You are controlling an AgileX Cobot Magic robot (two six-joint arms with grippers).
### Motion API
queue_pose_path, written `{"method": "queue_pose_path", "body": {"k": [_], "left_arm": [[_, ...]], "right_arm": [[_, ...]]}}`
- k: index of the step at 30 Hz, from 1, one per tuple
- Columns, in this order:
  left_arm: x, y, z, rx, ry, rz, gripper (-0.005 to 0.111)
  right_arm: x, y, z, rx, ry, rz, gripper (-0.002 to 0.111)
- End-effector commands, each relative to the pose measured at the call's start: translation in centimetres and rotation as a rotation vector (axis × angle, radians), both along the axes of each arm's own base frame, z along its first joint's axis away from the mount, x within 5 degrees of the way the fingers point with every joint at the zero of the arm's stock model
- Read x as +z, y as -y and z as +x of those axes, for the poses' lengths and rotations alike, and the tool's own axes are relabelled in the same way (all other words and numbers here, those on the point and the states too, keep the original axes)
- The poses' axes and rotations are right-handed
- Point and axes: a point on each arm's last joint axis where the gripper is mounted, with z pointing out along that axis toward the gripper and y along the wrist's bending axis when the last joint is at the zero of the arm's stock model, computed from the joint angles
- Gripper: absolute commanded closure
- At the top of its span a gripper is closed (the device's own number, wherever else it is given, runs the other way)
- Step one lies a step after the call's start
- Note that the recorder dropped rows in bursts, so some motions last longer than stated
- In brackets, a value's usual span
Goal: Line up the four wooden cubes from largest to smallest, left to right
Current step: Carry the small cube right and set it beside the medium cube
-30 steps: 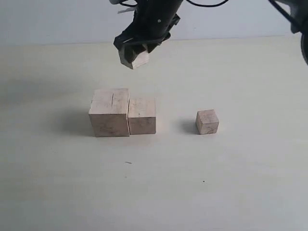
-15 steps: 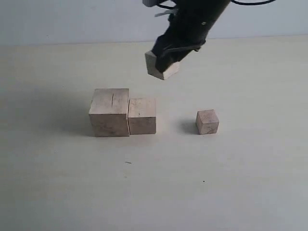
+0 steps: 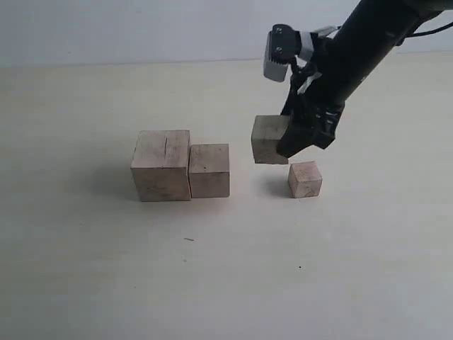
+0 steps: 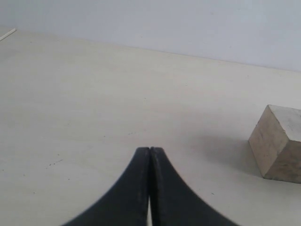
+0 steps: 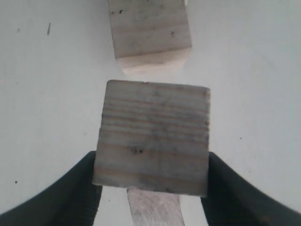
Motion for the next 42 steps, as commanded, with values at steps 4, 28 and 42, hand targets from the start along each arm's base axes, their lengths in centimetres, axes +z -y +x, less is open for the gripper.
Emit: {"method": "queue_pose_path", "body": {"k": [4,28,42], "left_arm": [[0.0,0.0,0.0,-0.005,0.010,-0.005,0.107],[0.0,0.0,0.0,-0.005,0.010,-0.005,0.107],[0.0,0.0,0.0,-0.005,0.010,-0.005,0.107]], "right_arm": [[-3.2,-0.8,0.6,0.005,-0.034,0.004,0.108],[-6.9,-1.7,1.4,0.097,-0.010,0.069,0.108],[-8.4,-1.9,1.1,0.177,-0.038,0.086,0.108]]}}
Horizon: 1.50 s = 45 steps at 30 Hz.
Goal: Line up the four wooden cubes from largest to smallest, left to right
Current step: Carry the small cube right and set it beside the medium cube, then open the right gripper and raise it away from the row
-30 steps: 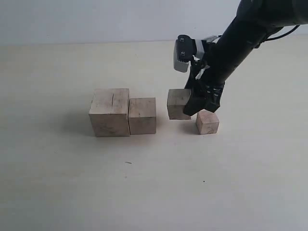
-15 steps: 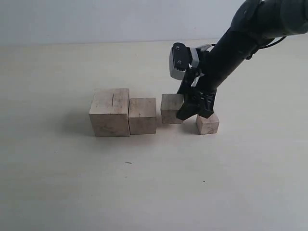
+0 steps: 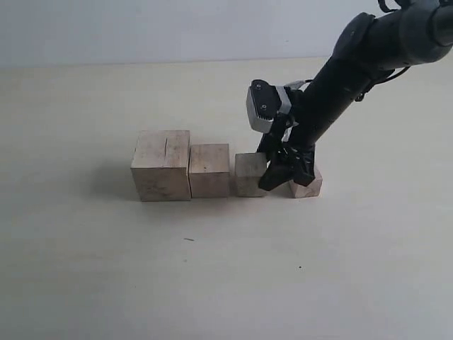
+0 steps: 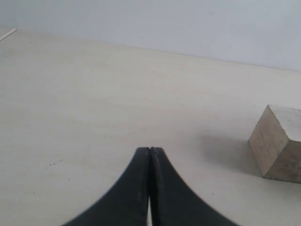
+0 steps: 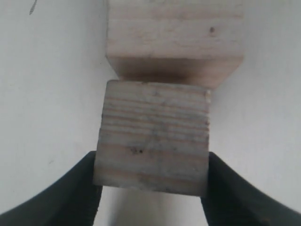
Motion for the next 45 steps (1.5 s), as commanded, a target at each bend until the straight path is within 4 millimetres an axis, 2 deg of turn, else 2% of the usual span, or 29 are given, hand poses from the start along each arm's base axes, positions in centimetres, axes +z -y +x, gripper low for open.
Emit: {"method": "queue_pose_path", "body": {"k": [1,5,9,20,25,30,39,42,45], "left_arm": [[0.0,0.0,0.0,-0.005,0.010,-0.005,0.107],[0.0,0.0,0.0,-0.005,0.010,-0.005,0.107],[0.0,0.0,0.0,-0.005,0.010,-0.005,0.107],[0.0,0.0,0.0,-0.005,0.010,-0.005,0.107],[0.0,0.0,0.0,-0.005,0.010,-0.005,0.107],[0.0,0.0,0.0,-0.005,0.010,-0.005,0.107],[0.0,0.0,0.0,-0.005,0.010,-0.005,0.107],[0.0,0.0,0.0,-0.005,0.010,-0.005,0.107],[0.0,0.0,0.0,-0.005,0.010,-0.005,0.107]], "right_arm": [[-0.5,-0.2,0.0,0.000,-0.004,0.008,0.108],[-1.0,-0.4,0.3,-0.041,-0.006,0.030,0.108],[-1.0,-0.5,0.3,-0.045,-0.012,0.034,0.100],[-1.0,-0.5,0.3,-0.052,-0.014,0.033,0.052],[-0.8,-0.5,0.3,-0.064,-0.014,0.035,0.036],[0.4,-0.5,0.5,-0.114,0.005,0.047,0.033],[4.3,0.6,0.3,-0.216,0.056,-0.035,0.033],[4.9,0.7,0.5,-0.255,0.082,-0.046,0.033],[4.5,0.7,0.7,-0.274,0.082,-0.048,0.034]]}}
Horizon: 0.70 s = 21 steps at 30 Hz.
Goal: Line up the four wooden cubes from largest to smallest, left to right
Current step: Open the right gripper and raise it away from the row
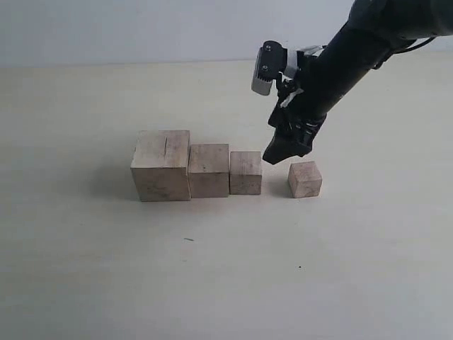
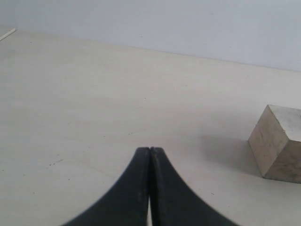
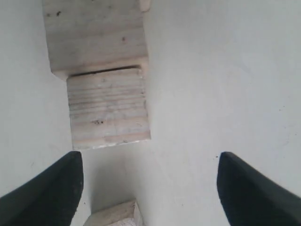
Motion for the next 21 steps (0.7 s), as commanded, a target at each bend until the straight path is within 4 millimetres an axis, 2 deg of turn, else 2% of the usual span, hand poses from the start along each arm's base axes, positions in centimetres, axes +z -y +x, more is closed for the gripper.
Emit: {"method": "queue_pose_path", "body": {"k": [1,9,21], "left_arm": [[0.0,0.0,0.0,-0.005,0.010,-0.005,0.107],[0.0,0.0,0.0,-0.005,0.010,-0.005,0.107],[0.0,0.0,0.0,-0.005,0.010,-0.005,0.107]], "right_arm": [[-0.7,0.1,0.3,-0.017,0.011,-0.021,0.036],[-3.6,0.0,0.9,-0.037,-0.010,-0.049,0.037],[-4.3,-0.6,1.1,-0.099,-0.041,0.007,0.037]]}}
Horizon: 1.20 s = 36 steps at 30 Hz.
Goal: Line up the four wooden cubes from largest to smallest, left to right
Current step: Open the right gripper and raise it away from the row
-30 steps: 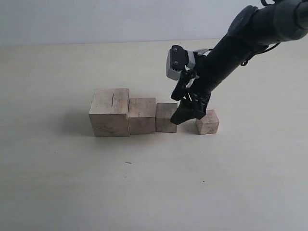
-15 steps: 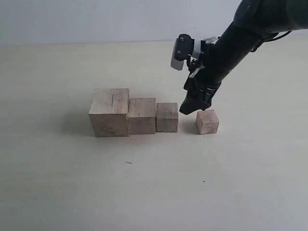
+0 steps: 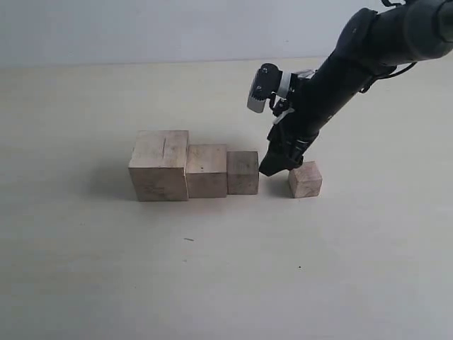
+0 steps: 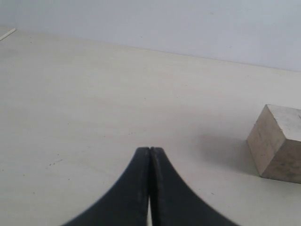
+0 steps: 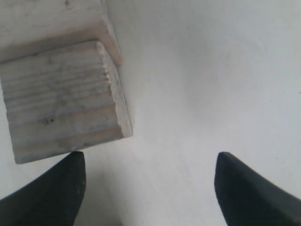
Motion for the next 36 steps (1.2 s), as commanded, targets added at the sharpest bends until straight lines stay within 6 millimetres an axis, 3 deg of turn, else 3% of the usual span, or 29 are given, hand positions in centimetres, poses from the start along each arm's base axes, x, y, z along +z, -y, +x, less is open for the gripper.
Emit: {"method": "queue_pose_path", "body": {"k": [1,9,16,20,24,26,29,33,36], "left_arm": [[0.0,0.0,0.0,-0.005,0.010,-0.005,0.107],[0.0,0.0,0.0,-0.005,0.010,-0.005,0.107],[0.0,0.0,0.0,-0.005,0.010,-0.005,0.107],[0.0,0.0,0.0,-0.005,0.010,-0.005,0.107],[0.0,0.0,0.0,-0.005,0.010,-0.005,0.107],[0.0,0.0,0.0,-0.005,0.010,-0.005,0.107],[0.0,0.0,0.0,-0.005,0.010,-0.005,0.107],[0.0,0.0,0.0,-0.005,0.010,-0.005,0.107],[0.0,0.0,0.0,-0.005,0.010,-0.005,0.107]], "right_arm": [[-0.1,-0.2,0.1,-0.024,-0.003,0.018,0.037],[0.2,-0.2,0.1,-0.024,0.003,0.021,0.037],[3.8,0.3,-0.1,-0.043,0.079,0.014,0.037],[6.3,1.4,-0.2,-0.149,0.121,-0.064,0.041],[9.4,1.9,-1.0,-0.482,0.018,-0.002,0.057],[10.9,2.1,-1.5,-0.595,-0.031,0.030,0.074],[12.5,2.4,-2.4,-0.605,-0.050,0.037,0.105],[13.4,2.7,-3.2,-0.691,-0.115,0.042,0.108],[13.1,3.3,-3.7,-0.877,-0.194,0.022,0.108]]}}
